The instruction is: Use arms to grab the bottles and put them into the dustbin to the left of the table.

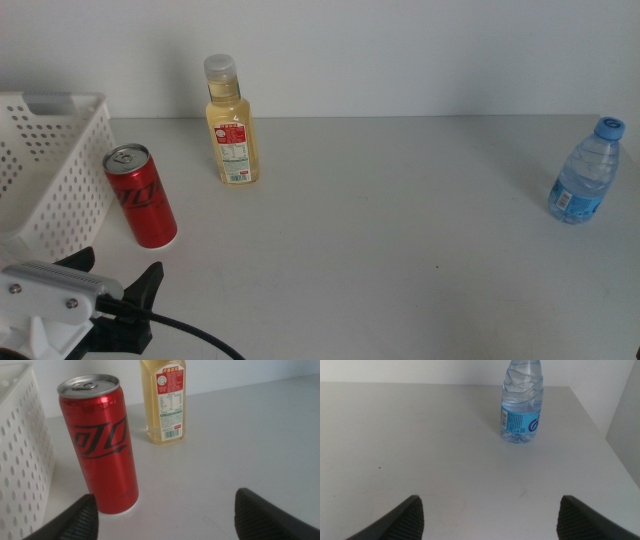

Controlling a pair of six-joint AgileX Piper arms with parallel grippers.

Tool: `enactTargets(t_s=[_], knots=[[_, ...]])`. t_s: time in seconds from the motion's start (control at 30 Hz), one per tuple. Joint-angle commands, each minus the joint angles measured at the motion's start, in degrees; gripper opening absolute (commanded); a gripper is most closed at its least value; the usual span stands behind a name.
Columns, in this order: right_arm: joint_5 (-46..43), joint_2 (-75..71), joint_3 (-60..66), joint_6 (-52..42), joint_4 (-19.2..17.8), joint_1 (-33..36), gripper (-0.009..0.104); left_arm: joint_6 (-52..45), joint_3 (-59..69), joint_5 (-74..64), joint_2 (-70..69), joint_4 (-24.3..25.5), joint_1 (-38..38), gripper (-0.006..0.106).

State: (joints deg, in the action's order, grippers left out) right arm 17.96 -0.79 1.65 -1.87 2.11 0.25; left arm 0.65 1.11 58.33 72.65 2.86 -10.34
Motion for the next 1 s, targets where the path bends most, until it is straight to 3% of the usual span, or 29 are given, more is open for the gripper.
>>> enactTargets(t_s=[0.0, 0.6, 0.83, 0.97], knots=[[-4.0, -1.2, -0.6, -0.3, -0.5, -0.4, 0.069, 1.0, 0.7, 5.3, -0.4, -1.1, -0.3, 0.093], [-4.0, -1.2, -0.6, -0.3, -0.5, -0.4, 0.069, 1.2, 0.6, 11.5, 6.1, -0.4, -0.3, 0.093], [-4.0, -1.2, -0.6, -0.3, -0.5, -0.4, 0.069, 11.9, -1.4, 15.8, 11.3, -2.4, -0.3, 0.093], [-4.0, -1.2, -0.6, -0.3, -0.5, -0.4, 0.069, 9.5, -3.6, 16.5, 14.8, -2.9, -0.3, 0.093]])
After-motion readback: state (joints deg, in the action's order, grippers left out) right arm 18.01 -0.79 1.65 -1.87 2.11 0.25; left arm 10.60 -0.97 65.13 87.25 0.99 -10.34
